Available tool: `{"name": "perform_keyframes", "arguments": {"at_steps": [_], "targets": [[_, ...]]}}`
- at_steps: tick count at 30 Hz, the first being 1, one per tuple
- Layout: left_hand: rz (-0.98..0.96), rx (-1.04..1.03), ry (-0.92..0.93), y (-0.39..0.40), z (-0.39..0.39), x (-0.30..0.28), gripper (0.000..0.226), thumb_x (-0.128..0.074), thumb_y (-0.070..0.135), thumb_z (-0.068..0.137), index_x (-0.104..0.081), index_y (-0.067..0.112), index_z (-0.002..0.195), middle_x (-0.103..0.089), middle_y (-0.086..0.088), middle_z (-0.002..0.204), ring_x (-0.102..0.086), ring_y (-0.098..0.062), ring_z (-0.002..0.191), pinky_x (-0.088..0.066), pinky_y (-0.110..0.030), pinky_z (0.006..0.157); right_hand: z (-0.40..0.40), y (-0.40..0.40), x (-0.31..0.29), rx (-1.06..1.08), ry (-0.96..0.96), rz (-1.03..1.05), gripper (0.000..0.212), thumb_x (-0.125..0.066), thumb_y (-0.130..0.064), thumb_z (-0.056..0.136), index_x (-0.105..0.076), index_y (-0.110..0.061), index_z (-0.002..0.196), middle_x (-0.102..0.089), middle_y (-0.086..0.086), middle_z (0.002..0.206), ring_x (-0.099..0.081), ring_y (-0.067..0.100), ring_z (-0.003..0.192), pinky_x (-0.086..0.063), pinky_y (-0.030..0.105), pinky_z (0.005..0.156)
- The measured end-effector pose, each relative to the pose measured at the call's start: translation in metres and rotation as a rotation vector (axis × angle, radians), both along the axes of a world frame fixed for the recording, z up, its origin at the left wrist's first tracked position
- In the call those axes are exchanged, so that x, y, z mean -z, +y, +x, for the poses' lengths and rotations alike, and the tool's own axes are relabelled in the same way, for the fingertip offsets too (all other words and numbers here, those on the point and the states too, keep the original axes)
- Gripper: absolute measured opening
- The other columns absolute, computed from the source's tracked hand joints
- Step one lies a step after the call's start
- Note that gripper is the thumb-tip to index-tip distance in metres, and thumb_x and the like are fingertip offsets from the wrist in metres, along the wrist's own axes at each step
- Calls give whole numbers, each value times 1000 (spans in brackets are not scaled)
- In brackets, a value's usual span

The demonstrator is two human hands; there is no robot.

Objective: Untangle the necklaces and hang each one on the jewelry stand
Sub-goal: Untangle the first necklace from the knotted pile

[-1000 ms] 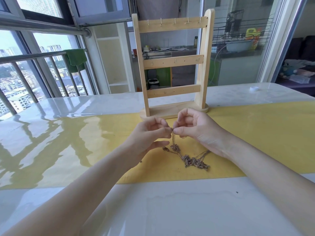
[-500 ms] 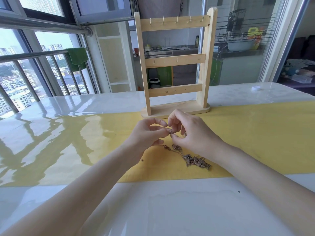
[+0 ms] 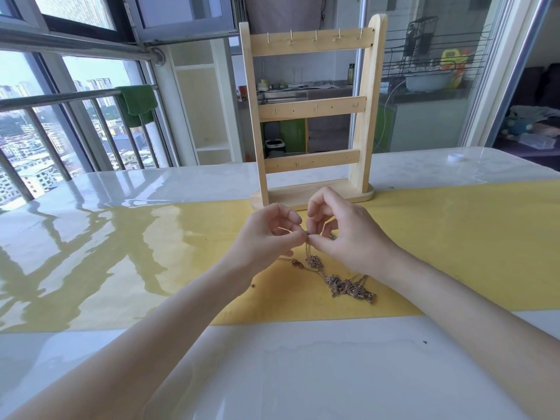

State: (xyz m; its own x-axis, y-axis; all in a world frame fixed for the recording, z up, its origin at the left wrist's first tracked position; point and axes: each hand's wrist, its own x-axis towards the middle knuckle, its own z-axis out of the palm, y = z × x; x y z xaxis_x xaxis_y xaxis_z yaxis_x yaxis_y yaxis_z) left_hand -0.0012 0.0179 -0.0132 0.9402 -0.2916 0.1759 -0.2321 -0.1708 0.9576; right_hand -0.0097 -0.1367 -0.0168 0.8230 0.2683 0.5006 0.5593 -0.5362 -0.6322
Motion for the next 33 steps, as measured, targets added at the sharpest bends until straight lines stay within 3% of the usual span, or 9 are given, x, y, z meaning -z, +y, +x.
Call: {"name": "perform_keyframes", "arguments": {"at_steps": [3, 6, 9, 14, 17, 21, 27, 33], "targets": [[-17, 52, 39, 2, 0, -1, 16, -63, -1, 86, -57, 14, 84, -58, 6, 71, -54, -4, 59, -46, -16, 57, 0, -6, -6, -81, 192, 78, 34, -70, 1, 80, -44, -21, 87, -59, -9, 71, -53, 5, 67, -48, 31, 76], [-162, 171, 208, 4, 0, -2, 18, -61, -1, 87, -56, 16, 82, -56, 5, 71, -52, -6, 64, -46, -19, 59, -3, -17, -11, -202, 423, 246, 29, -69, 1, 81, -48, -14, 93, -60, -9, 74, -54, 8, 75, -47, 28, 83], [-269, 278, 339, 5, -1, -4, 17, -63, 5, 84, -54, 19, 82, -56, 5, 73, -49, -5, 63, -47, -16, 58, -4, -23, -13, -324, 591, 424, 29, -68, 1, 79, -48, -14, 94, -59, -5, 77, -54, 12, 76, -47, 23, 75], [-289, 296, 359, 4, 0, -3, 18, -60, 4, 87, -54, 19, 82, -59, 7, 72, -51, -5, 65, -46, -16, 58, -2, -27, -12, -419, 726, 577, 29, -68, -1, 77, -48, -14, 94, -59, -2, 79, -54, 11, 71, -45, 24, 68], [-276, 242, 339, 3, 1, -2, 18, -61, 3, 87, -55, 19, 80, -57, 6, 70, -48, -6, 62, -46, -16, 57, -2, -21, -12, -311, 640, 504, 27, -66, 1, 80, -49, -13, 95, -59, -2, 77, -53, 12, 73, -44, 24, 67], [-301, 152, 368, 4, 2, -2, 16, -60, 2, 88, -59, 17, 85, -56, 3, 72, -45, -8, 62, -47, -17, 55, -4, -8, -14, -112, 335, 252, 26, -67, -3, 83, -49, -18, 93, -61, -6, 77, -51, 11, 75, -44, 21, 70], [-291, 102, 436, 5, 2, -3, 7, -65, 5, 86, -66, 12, 86, -59, 2, 70, -50, -7, 60, -49, -14, 56, -4, -1, -8, -7, -55, -111, 35, -63, -1, 82, -42, -27, 91, -55, -10, 76, -45, 9, 71, -42, 23, 65], [-261, 69, 414, 5, 1, -2, 1, -66, 8, 86, -66, 9, 85, -60, -2, 68, -57, -6, 59, -51, -14, 59, -1, -2, -3, 29, -121, -120, 37, -62, -2, 81, -40, -28, 96, -56, -12, 79, -45, 9, 80, -39, 18, 67]]}}
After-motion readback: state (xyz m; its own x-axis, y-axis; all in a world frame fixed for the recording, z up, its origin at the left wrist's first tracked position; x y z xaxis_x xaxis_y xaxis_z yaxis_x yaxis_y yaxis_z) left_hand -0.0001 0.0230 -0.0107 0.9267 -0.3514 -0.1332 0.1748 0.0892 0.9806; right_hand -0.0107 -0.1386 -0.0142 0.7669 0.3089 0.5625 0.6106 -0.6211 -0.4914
